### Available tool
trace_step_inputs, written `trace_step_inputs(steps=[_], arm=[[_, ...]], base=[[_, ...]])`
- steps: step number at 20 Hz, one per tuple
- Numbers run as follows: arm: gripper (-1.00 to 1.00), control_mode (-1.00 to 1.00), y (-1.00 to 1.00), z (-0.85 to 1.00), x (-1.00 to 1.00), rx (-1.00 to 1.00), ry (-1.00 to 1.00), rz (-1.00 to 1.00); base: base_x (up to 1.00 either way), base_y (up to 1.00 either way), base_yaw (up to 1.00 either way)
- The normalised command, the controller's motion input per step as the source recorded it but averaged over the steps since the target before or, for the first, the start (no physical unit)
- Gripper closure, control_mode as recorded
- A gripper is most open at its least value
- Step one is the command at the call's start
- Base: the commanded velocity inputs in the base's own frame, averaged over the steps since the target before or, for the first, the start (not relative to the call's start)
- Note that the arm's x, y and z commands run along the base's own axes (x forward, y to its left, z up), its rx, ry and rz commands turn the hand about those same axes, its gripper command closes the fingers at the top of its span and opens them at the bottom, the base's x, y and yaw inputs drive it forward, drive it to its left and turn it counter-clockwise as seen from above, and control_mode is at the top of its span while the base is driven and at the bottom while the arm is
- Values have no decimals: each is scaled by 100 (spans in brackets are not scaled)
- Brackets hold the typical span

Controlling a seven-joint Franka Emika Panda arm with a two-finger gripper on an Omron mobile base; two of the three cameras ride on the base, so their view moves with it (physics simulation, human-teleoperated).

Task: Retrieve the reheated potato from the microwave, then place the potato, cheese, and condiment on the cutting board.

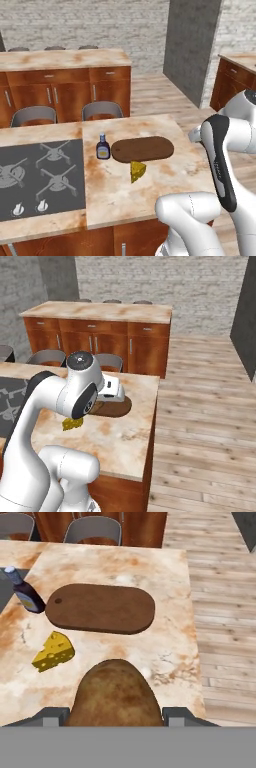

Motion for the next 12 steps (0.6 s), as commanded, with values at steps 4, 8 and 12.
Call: trace_step_inputs(steps=[4, 8, 12], arm=[[100, 100, 0, 0, 0, 0, 0, 0], [100, 100, 0, 0, 0, 0, 0, 0], [100, 100, 0, 0, 0, 0, 0, 0]], base=[[55, 0, 7], [46, 0, 2], [49, 2, 2]])
